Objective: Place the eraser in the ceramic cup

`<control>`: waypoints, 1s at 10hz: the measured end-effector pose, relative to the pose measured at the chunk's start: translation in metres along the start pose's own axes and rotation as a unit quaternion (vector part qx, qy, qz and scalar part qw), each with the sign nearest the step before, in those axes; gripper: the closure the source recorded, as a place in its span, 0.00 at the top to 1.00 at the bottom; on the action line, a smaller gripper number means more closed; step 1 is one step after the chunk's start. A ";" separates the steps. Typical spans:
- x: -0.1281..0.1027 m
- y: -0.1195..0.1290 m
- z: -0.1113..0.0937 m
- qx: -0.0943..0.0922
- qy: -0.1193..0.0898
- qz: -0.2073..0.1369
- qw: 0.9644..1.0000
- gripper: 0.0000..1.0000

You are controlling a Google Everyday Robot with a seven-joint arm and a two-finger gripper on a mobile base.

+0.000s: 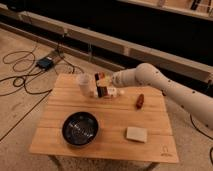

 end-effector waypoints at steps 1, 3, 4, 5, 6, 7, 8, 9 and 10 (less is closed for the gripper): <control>-0.005 0.003 0.011 -0.010 -0.007 -0.005 1.000 0.00; -0.015 0.013 0.033 -0.029 -0.016 -0.015 0.999 0.00; -0.018 0.017 0.044 -0.038 -0.019 -0.020 0.999 0.00; -0.022 0.020 0.055 -0.048 -0.023 -0.024 0.998 0.00; -0.025 0.022 0.063 -0.053 -0.025 -0.027 0.998 0.00; -0.028 0.024 0.072 -0.059 -0.027 -0.029 0.997 0.00; -0.033 0.026 0.083 -0.067 -0.030 -0.031 0.997 0.00; -0.039 0.025 0.093 -0.073 -0.035 -0.031 0.996 0.00; -0.045 0.024 0.099 -0.076 -0.040 -0.030 0.996 0.00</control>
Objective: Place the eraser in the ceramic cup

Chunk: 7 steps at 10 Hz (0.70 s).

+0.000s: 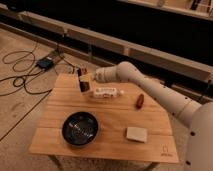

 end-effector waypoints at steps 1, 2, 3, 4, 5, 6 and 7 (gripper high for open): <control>-0.007 -0.003 0.006 -0.003 -0.006 0.001 1.000 0.00; -0.014 -0.008 0.012 -0.005 -0.014 0.004 1.000 0.00; -0.019 -0.012 0.016 -0.006 -0.019 0.006 1.000 0.00; -0.023 -0.016 0.021 -0.007 -0.023 0.009 1.000 0.00; -0.027 -0.020 0.026 -0.008 -0.028 0.011 1.000 0.00; -0.029 -0.022 0.030 -0.009 -0.030 0.010 0.999 0.00; -0.029 -0.024 0.034 -0.009 -0.031 0.008 0.999 0.00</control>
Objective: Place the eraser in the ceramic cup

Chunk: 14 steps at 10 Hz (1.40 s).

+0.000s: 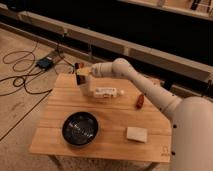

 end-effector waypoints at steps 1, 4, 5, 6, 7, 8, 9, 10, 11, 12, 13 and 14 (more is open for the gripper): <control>0.000 -0.003 0.006 0.001 -0.002 -0.003 1.000 0.00; -0.003 -0.018 0.017 0.008 -0.008 -0.009 1.000 0.00; -0.006 -0.023 0.020 0.011 -0.012 -0.010 1.000 0.00; -0.009 -0.027 0.021 0.014 -0.016 -0.010 1.000 0.00; -0.011 -0.031 0.023 0.016 -0.019 -0.011 1.000 0.00; -0.013 -0.035 0.024 0.019 -0.023 -0.013 0.999 0.00; -0.014 -0.039 0.026 0.021 -0.025 -0.014 0.999 0.00; -0.015 -0.041 0.027 0.023 -0.026 -0.015 0.999 0.00; -0.015 -0.045 0.029 0.025 -0.028 -0.018 0.999 0.00; -0.016 -0.049 0.030 0.027 -0.031 -0.020 0.999 0.03; -0.017 -0.052 0.031 0.029 -0.033 -0.023 0.999 0.10; -0.015 -0.056 0.032 0.030 -0.034 -0.025 0.999 0.21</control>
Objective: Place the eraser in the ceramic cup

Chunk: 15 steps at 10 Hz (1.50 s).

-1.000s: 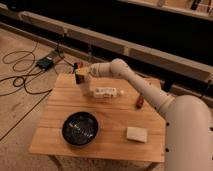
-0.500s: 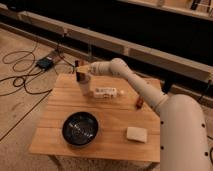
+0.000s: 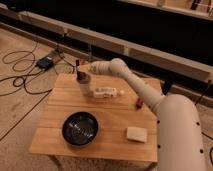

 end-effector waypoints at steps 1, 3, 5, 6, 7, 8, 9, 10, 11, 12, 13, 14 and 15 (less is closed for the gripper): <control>0.001 -0.004 0.000 0.002 -0.002 -0.003 1.000 0.33; 0.001 -0.009 -0.001 0.005 -0.005 -0.006 1.000 0.51; 0.001 -0.010 -0.001 0.004 -0.008 -0.008 1.000 0.71; 0.002 -0.010 -0.002 0.002 -0.008 -0.008 1.000 0.77; 0.001 -0.008 -0.002 -0.001 -0.010 -0.008 1.000 0.80; 0.000 -0.006 -0.004 -0.004 -0.012 -0.008 1.000 0.80; -0.001 -0.004 -0.005 -0.008 -0.014 -0.008 1.000 0.80; -0.003 -0.002 -0.007 -0.011 -0.016 -0.007 1.000 0.80; -0.002 -0.002 -0.007 -0.011 -0.016 -0.007 1.000 0.80; -0.003 -0.001 -0.006 -0.012 -0.015 -0.007 1.000 0.80; -0.002 -0.001 -0.006 -0.012 -0.015 -0.007 1.000 0.80; -0.002 -0.002 -0.006 -0.012 -0.015 -0.007 1.000 0.80; -0.002 -0.001 -0.006 -0.012 -0.015 -0.007 1.000 0.80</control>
